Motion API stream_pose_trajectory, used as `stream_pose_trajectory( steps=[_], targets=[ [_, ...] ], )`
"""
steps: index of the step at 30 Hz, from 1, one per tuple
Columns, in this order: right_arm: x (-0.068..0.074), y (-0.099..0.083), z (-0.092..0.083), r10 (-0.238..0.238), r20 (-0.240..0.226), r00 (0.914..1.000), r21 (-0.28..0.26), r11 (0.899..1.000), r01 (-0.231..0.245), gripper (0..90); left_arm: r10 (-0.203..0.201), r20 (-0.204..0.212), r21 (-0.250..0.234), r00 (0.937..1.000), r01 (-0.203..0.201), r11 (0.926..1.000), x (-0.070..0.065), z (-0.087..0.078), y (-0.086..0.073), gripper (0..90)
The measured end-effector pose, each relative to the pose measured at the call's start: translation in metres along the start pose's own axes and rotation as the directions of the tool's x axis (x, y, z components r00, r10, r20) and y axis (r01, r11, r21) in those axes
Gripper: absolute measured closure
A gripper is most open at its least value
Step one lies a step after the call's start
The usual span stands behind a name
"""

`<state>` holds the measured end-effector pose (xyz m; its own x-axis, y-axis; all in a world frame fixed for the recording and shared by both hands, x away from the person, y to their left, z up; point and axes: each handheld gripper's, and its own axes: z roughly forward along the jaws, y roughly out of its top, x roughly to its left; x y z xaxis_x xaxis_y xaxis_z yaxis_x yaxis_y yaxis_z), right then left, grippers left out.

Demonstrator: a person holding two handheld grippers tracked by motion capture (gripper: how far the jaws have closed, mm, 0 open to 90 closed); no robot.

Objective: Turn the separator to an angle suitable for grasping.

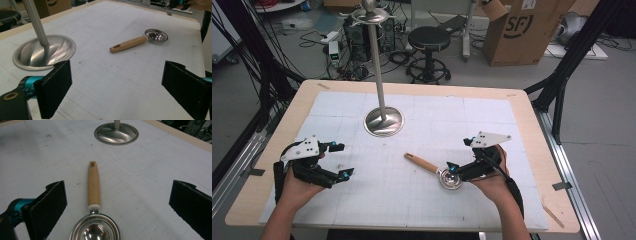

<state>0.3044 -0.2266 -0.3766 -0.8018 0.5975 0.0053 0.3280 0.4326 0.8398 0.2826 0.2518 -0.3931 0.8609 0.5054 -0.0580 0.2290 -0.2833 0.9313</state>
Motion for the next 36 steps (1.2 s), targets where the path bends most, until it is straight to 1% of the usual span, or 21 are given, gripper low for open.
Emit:
stream_pose_trajectory(
  steps=[2,6,9,11,14,17,18,19,22,25,27,29,32,33,35,36],
  targets=[
    [0.0,0.002,0.006,0.013,0.011,0.9999,0.026,1.0,-0.013,0.4,-0.001,-0.002,0.001,1.0,0.001,1.0,0.0,0.0,0.0,10.1],
    [-0.002,0.007,0.018,0.017,0.008,0.9998,0.068,0.998,-0.018,0.4,0.001,0.0,0.0,1.0,-0.001,1.0,0.001,0.0,0.0,10.2],
    [-0.001,0.011,0.027,0.012,-0.003,0.9999,0.102,0.995,-0.012,0.4,0.001,0.0,0.0,1.0,-0.001,1.0,0.0,0.0,0.0,10.2],
    [-0.001,0.013,0.033,0.003,-0.013,0.9999,0.132,0.991,-0.002,0.4,0.004,0.001,0.002,1.0,-0.004,1.0,0.0,0.0,0.0,10.3],
    [0.0,0.017,0.04,0.002,-0.013,0.9999,0.17,0.986,0.0,0.4,0.004,0.007,0.003,1.0,-0.004,1.0,0.0,0.0,0.0,10.4],
    [0.0,0.019,0.046,0.01,-0.025,0.9996,0.188,0.982,-0.005,0.4,0.001,0.012,-0.004,0.9999,-0.001,1.0,0.0,0.0,0.0,10.7],
    [-0.001,0.019,0.048,0.006,-0.025,0.9997,0.196,0.981,-0.001,0.4,0.003,0.013,-0.002,0.9999,-0.003,1.0,0.0,0.0,0.0,10.7],
    [-0.001,0.018,0.05,0.014,-0.026,0.9996,0.21,0.978,-0.008,0.4,0.003,0.012,0.0,0.9999,-0.003,1.0,0.0,0.0,0.0,10.7],
    [-0.001,0.016,0.056,0.011,-0.03,0.9995,0.248,0.969,-0.004,0.4,0.001,0.01,0.001,1.0,-0.001,1.0,0.0,0.001,0.0,10.7],
    [0.0,0.014,0.06,0.003,-0.03,0.9995,0.272,0.962,0.005,0.4,0.006,0.011,0.009,0.9999,-0.006,0.9999,-0.001,0.002,0.0,10.7],
    [0.0,0.014,0.063,0.008,-0.029,0.9995,0.292,0.956,0.001,0.5,0.004,0.013,0.008,0.9999,-0.004,1.0,-0.001,0.002,0.0,10.8],
    [0.001,0.014,0.065,0.007,-0.029,0.9996,0.319,0.948,0.002,1.2,0.005,0.014,0.011,0.9999,-0.006,0.9999,-0.001,0.003,0.0,10.8],
    [0.002,0.015,0.069,0.004,-0.031,0.9995,0.369,0.93,0.008,3.5,0.004,0.013,0.015,0.9999,-0.004,0.9999,-0.001,0.003,-0.001,10.8],
    [0.003,0.016,0.07,-0.003,-0.034,0.9994,0.382,0.924,0.016,4.0,0.007,0.014,0.016,0.9999,-0.007,0.9998,-0.001,0.003,-0.001,10.8],
    [0.006,0.018,0.074,-0.007,-0.045,0.999,0.395,0.918,0.024,5.0,0.007,0.012,0.019,0.9999,-0.008,0.9998,-0.001,0.003,-0.001,10.9],
    [0.007,0.019,0.076,-0.017,-0.05,0.9986,0.402,0.915,0.035,5.5,0.008,0.01,0.019,0.9999,-0.008,0.9998,-0.001,0.003,-0.001,10.9]
  ],
)
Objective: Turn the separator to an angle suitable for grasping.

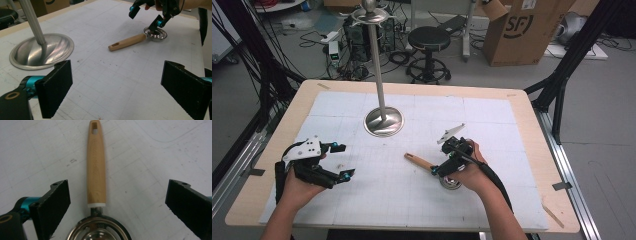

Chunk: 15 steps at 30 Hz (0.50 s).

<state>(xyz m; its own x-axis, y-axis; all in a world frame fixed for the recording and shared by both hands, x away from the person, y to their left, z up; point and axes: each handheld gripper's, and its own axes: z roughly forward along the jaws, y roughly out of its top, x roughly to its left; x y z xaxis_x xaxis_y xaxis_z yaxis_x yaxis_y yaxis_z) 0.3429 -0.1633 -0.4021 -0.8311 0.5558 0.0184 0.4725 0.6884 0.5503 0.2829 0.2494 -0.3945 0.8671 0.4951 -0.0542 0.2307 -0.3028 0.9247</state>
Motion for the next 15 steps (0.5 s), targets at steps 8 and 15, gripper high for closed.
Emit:
stream_pose_trajectory(
  steps=[8,15],
  targets=[
    [0.005,0.003,0.008,-0.031,-0.002,0.9995,0.077,0.997,0.031,16.1,0.0,0.003,0.0,1.0,0.0,1.0,0.0,0.0,0.0,11.0],
    [0.009,0.004,0.012,-0.071,-0.016,0.9974,0.132,0.989,0.072,26.9,0.003,0.001,0.008,1.0,-0.003,1.0,0.0,0.002,-0.001,11.2]
  ],
)
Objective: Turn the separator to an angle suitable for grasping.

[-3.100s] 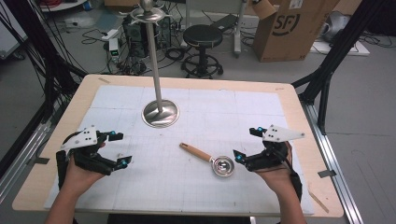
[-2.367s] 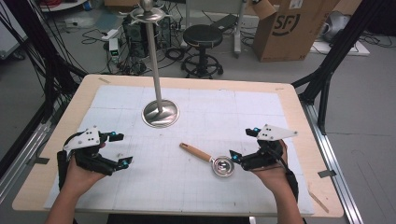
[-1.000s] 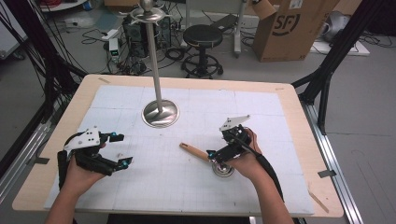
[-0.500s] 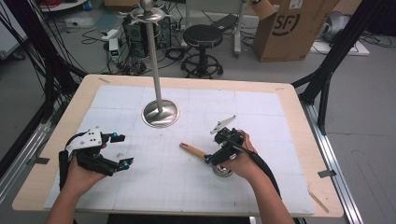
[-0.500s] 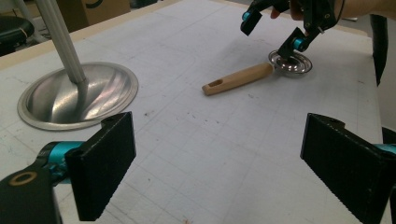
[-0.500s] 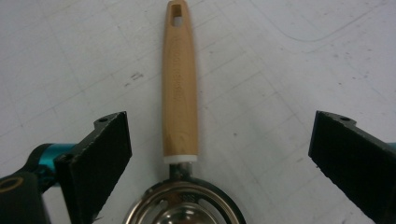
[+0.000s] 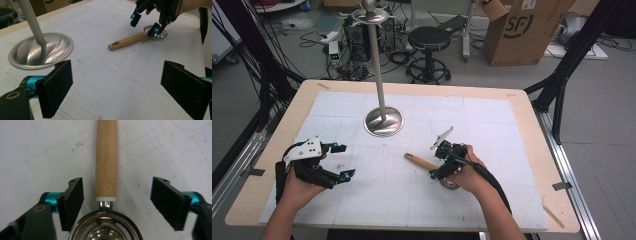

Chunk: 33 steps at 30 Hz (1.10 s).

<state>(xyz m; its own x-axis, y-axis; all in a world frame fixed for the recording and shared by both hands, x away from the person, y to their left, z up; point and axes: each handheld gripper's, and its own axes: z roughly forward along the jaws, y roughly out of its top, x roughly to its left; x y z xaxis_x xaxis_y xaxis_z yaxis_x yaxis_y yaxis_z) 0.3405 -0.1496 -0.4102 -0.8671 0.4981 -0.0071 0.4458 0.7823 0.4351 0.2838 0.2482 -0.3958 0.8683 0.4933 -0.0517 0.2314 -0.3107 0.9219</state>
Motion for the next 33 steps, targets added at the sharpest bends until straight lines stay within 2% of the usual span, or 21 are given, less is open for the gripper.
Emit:
stream_pose_trajectory(
  steps=[8,9,10,11,15,17,24,29,33],
  targets=[
    [0.003,0.002,0.003,-0.033,-0.022,0.9992,0.023,0.999,0.034,36.2,0.004,0.006,0.01,1.0,-0.004,0.9999,-0.001,0.001,0.0,11.6],
    [0.003,0.003,0.004,-0.041,-0.052,0.9978,0.025,0.999,0.043,45.3,0.002,0.006,0.011,1.0,-0.002,0.9999,-0.001,0.002,0.0,11.7],
    [0.003,0.003,0.004,-0.041,-0.052,0.9978,0.025,0.999,0.043,45.3,0.0,0.005,0.012,1.0,0.0,0.9999,-0.001,0.002,0.0,11.7],
    [0.002,0.003,0.005,-0.048,-0.089,0.9949,0.031,0.998,0.051,47.9,-0.002,0.005,0.012,1.0,0.002,0.9999,-0.002,0.002,0.0,11.7],
    [0.004,0.004,0.008,-0.055,-0.055,0.997,0.051,0.997,0.058,47.7,0.001,0.007,0.012,1.0,-0.001,0.9999,-0.001,0.002,0.0,11.9],
    [0.004,0.005,0.009,-0.039,-0.051,0.9979,0.052,0.998,0.042,48.7,0.0,0.007,0.012,1.0,0.0,0.9999,-0.001,0.002,0.0,11.9],
    [0.007,0.007,0.011,-0.055,-0.028,0.9981,0.074,0.996,0.057,54.0,0.0,0.008,0.012,1.0,0.0,0.9999,-0.001,0.002,0.0,12.0],
    [0.006,0.008,0.011,-0.049,-0.03,0.9984,0.086,0.995,0.051,57.7,-0.002,0.008,0.01,1.0,0.001,0.9999,-0.001,0.002,0.0,12.1],
    [0.006,0.009,0.01,-0.056,-0.036,0.9978,0.098,0.993,0.059,65.8,-0.005,0.013,0.012,0.9999,0.004,0.9999,-0.001,0.002,0.0,12.3]
  ],
)
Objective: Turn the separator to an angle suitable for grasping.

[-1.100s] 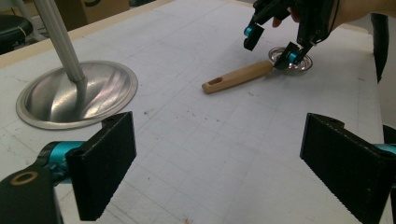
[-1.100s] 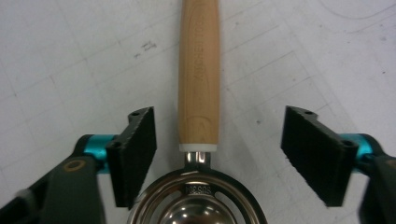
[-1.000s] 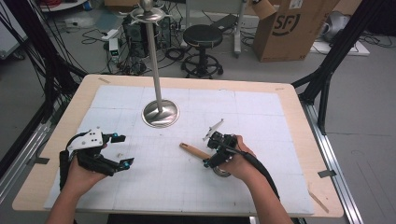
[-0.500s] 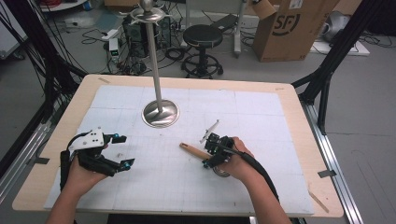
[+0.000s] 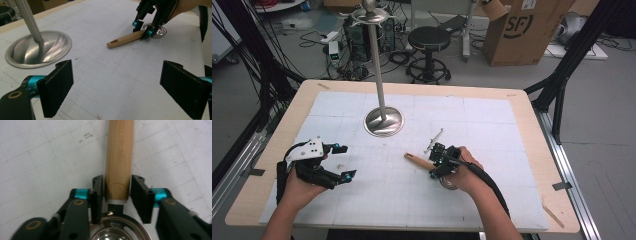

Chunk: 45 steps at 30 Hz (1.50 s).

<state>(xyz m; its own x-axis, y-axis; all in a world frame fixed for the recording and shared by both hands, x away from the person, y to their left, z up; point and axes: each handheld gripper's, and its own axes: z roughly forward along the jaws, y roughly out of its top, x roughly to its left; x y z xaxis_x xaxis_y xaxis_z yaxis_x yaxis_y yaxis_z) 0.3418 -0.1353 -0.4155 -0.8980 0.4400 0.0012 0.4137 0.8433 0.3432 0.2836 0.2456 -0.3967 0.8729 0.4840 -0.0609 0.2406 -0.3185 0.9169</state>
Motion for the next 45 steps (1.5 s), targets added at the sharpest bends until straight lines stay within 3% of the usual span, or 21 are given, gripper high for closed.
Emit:
stream_pose_trajectory(
  steps=[12,26,28,32,36,39,45],
  targets=[
    [0.003,0.011,0.001,0.022,0.025,0.9995,0.08,0.997,-0.023,67.5,0.008,0.005,0.002,1.0,-0.008,1.0,0.0,0.0,0.0,13.7],
    [0.0,0.01,0.0,0.056,0.006,0.9984,0.071,0.996,-0.056,69.2,0.005,0.004,0.001,1.0,-0.005,1.0,0.0,-0.001,0.0,15.0],
    [-0.001,0.009,-0.002,0.051,0.005,0.9987,0.059,0.997,-0.051,69.1,0.006,0.004,0.002,1.0,-0.006,1.0,0.001,-0.001,0.0,15.1],
    [-0.003,0.008,-0.012,0.075,-0.025,0.9969,-0.016,0.997,-0.076,69.1,0.004,0.005,0.001,1.0,-0.004,1.0,0.0,0.0,0.0,15.1],
    [-0.005,0.006,-0.023,0.095,-0.052,0.9941,-0.086,0.991,-0.099,69.1,0.005,0.002,0.003,1.0,-0.005,1.0,0.0,0.0,0.0,15.2],
    [-0.006,0.004,-0.032,0.104,-0.075,0.9918,-0.143,0.983,-0.114,69.1,0.004,0.002,-0.006,1.0,-0.004,1.0,0.001,-0.002,0.0,15.4],
    [-0.01,0.0,-0.049,0.1,-0.112,0.9886,-0.264,0.956,-0.127,69.2,0.005,0.007,-0.006,1.0,-0.005,1.0,0.001,-0.001,0.0,15.0]
  ],
)
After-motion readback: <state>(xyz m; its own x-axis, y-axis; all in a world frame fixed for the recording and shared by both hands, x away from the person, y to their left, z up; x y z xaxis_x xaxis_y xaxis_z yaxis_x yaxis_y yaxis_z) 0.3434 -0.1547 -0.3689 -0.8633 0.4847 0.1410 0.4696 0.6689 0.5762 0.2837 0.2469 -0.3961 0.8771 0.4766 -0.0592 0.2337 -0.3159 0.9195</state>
